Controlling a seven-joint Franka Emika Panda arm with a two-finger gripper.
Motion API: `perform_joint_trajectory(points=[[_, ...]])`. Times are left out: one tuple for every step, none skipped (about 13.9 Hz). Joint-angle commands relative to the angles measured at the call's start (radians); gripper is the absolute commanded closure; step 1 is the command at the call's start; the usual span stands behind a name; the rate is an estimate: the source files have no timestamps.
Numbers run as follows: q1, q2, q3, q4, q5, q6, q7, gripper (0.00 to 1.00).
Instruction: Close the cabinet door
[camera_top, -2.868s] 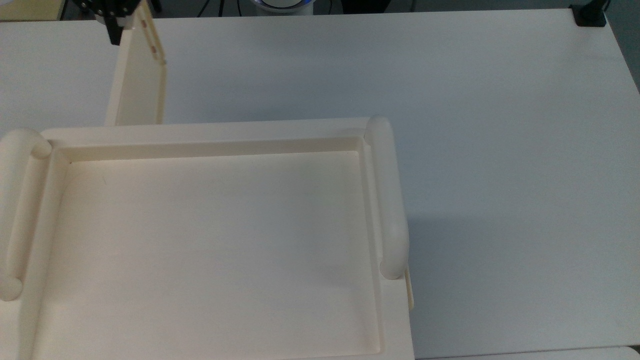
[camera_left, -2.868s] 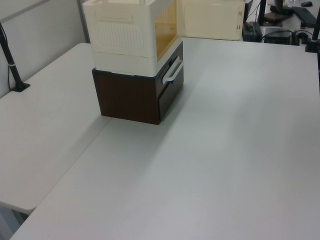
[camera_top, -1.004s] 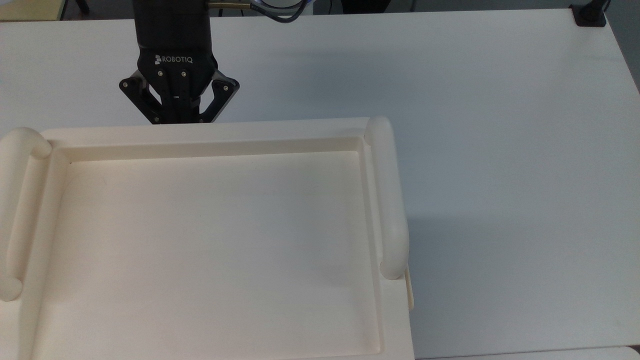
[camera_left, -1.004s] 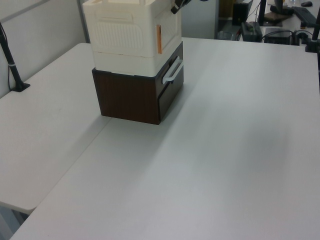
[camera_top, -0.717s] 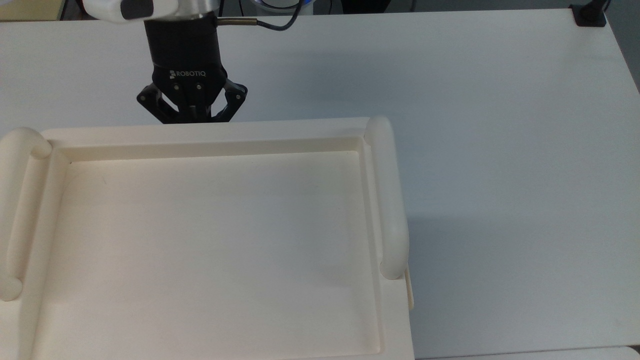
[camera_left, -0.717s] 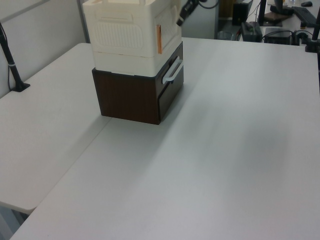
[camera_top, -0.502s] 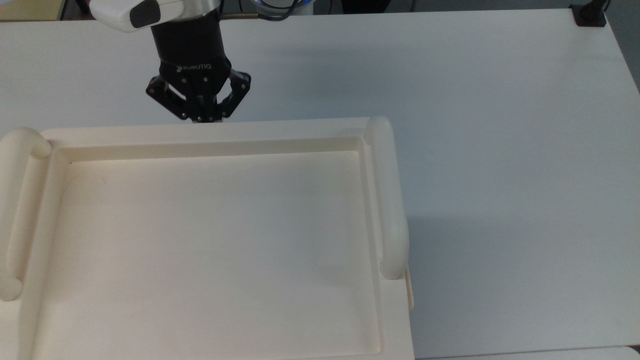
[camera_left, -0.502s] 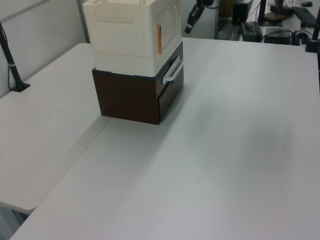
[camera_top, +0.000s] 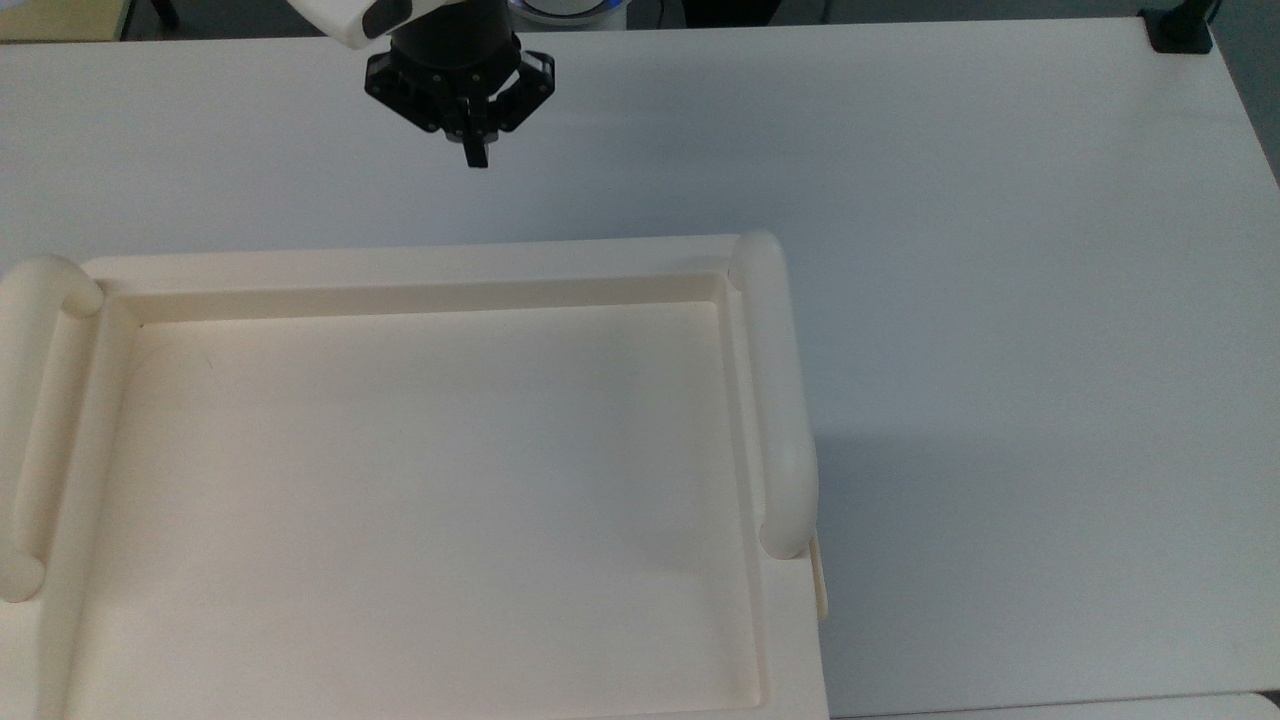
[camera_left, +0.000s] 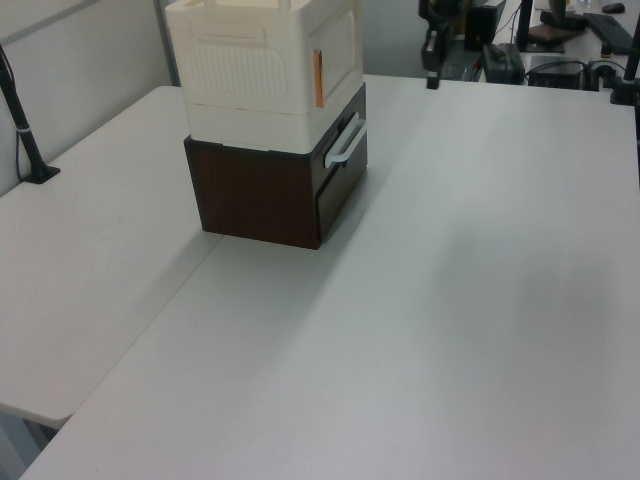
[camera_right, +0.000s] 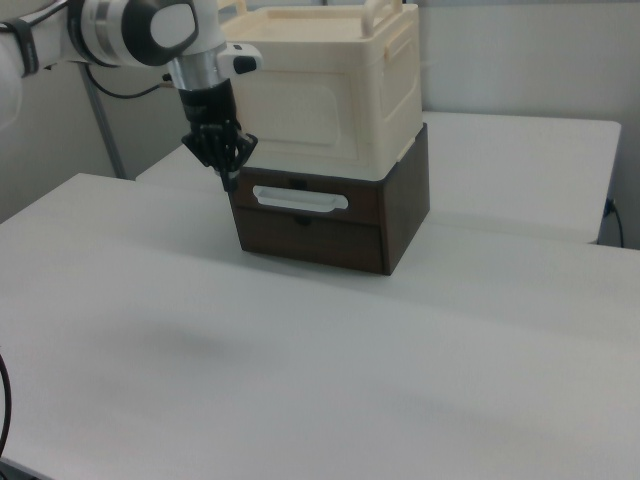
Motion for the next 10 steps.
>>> perform_joint_trajectory(points=[[0.003,-0.124,0.009,-0.1,-0.035,-0.057,0.023,0.87],[0.003,-0.126,0.009,-0.101,-0.037,-0.06,0.023,0.73],[0.003,-0.124,0.009,-0.101,-0.049,-0.061,0.023,0.51],[0.003,-0.121,0.009,-0.101,-0.063,-0.06,0.023,0.26],[0.003,-0.121,0.009,-0.101,-0.069,-0.06,0.022,0.15],[0.003,-0.12,0.007,-0.101,-0.071,-0.055,0.019,0.0],[0.003,-0.12,0.003,-0.101,-0.072,-0.054,0.018,0.0],[0.003,-0.118,0.001,-0.1,-0.071,-0.051,0.022,0.0],[0.003,-0.118,0.001,-0.098,-0.071,-0.049,0.025,0.0],[0.003,-0.118,-0.002,-0.097,-0.071,-0.049,0.025,0.0]])
